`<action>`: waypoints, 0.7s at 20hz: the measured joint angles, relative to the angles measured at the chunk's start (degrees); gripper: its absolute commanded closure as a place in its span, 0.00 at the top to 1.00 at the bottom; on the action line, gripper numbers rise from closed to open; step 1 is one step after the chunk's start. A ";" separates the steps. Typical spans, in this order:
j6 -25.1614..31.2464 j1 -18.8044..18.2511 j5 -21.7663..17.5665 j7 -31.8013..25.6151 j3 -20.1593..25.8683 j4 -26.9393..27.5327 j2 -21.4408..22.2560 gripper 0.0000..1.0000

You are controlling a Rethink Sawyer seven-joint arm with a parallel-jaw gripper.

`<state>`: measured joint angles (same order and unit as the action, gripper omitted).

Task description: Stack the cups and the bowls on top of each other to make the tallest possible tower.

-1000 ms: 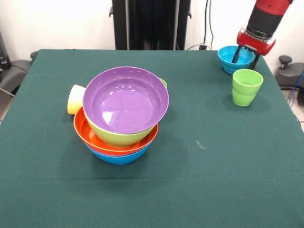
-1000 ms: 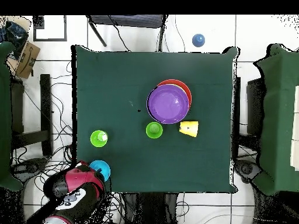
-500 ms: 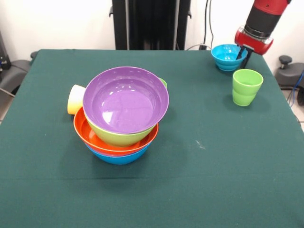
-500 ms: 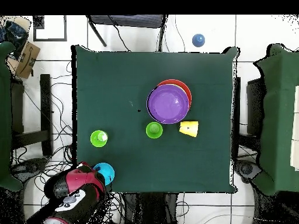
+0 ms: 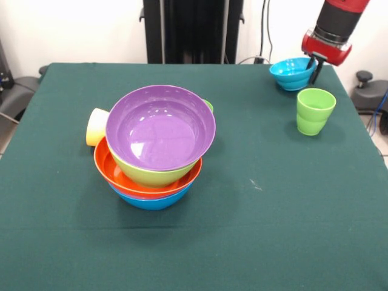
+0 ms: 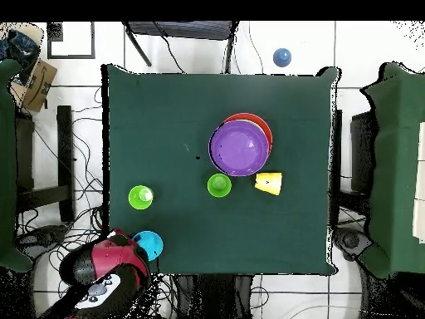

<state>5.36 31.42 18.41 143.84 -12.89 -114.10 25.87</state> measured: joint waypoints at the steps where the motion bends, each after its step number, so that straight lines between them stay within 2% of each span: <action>1: 0.26 -0.08 0.00 0.00 -0.19 0.01 0.55 0.00; 4: 1.30 -0.52 -0.01 0.00 -0.65 0.00 2.10 0.00; 5: 3.25 -1.37 -0.05 0.00 -1.25 0.00 3.90 0.00; 10: 7.81 -2.92 -0.77 0.00 -2.66 0.33 6.70 0.00; 14: 15.11 -4.73 -2.50 0.00 -4.86 1.67 9.78 0.00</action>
<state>20.46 26.69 15.91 143.84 -17.75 -112.43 35.65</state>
